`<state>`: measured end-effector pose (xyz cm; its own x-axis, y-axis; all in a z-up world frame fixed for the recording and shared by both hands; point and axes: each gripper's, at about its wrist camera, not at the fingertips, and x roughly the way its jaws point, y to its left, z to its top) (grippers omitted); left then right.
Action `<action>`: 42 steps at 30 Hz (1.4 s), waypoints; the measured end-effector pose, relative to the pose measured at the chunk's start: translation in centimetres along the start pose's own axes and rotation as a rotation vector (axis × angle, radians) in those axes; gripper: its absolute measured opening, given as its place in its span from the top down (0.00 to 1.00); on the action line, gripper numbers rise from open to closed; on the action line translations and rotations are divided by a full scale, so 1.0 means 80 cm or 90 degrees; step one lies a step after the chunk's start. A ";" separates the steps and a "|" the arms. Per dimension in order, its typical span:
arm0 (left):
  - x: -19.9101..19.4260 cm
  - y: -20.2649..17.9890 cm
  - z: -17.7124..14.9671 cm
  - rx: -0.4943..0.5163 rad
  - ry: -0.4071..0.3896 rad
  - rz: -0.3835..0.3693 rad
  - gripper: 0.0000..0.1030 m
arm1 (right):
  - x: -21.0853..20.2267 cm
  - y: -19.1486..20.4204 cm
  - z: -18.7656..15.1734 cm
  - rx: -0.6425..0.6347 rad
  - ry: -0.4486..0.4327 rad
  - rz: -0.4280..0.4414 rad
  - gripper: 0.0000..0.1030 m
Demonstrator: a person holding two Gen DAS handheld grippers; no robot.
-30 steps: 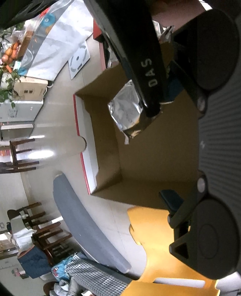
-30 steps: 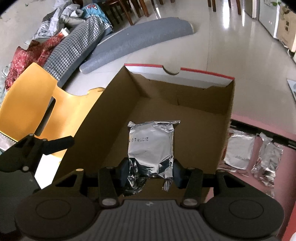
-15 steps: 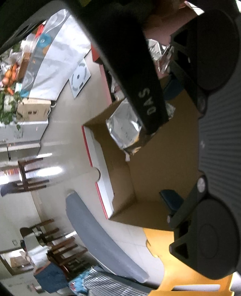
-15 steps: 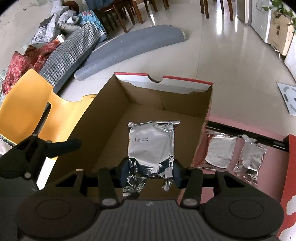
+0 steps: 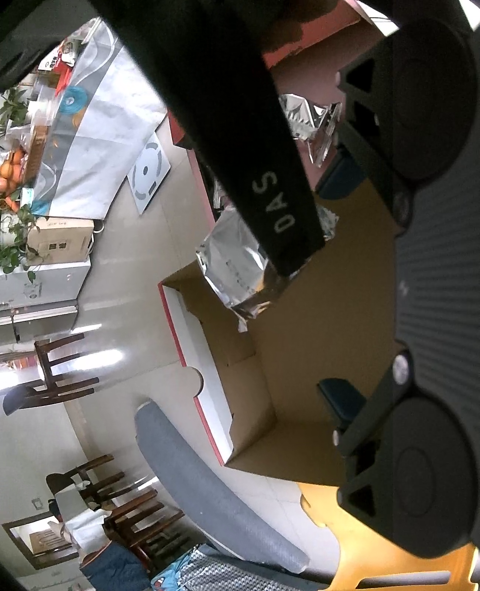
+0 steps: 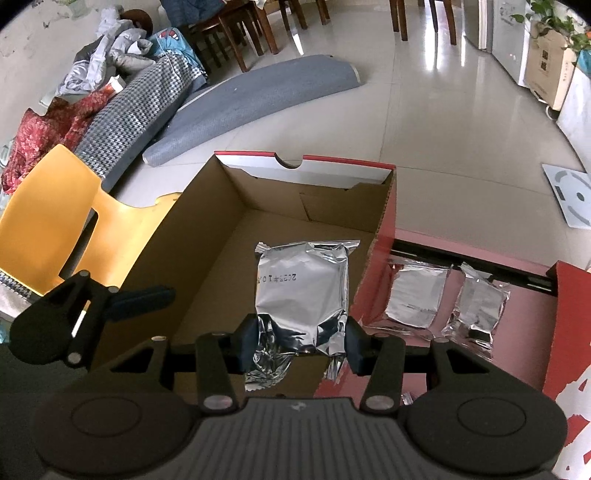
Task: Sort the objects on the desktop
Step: 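Carry the silver packet with the right gripper over the red lid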
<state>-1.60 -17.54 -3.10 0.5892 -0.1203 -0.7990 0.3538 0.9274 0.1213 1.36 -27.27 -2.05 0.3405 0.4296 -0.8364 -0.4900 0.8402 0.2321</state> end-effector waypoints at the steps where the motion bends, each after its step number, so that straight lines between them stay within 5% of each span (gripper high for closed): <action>1: 0.001 -0.001 0.000 0.001 0.000 -0.001 0.00 | -0.002 -0.001 -0.001 0.001 -0.001 0.001 0.54; 21: 0.002 -0.028 -0.001 0.032 -0.021 -0.057 0.00 | -0.036 -0.032 -0.024 0.024 -0.022 0.008 0.54; 42: 0.021 -0.053 -0.009 0.055 0.011 -0.057 0.00 | -0.048 -0.092 -0.061 0.095 -0.018 -0.026 0.54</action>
<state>-2.61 -21.47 -5.38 0.5396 -0.1942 -0.8192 0.4661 0.8792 0.0986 -0.26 -36.71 -2.97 0.3806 0.4011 -0.8332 -0.3517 0.8961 0.2707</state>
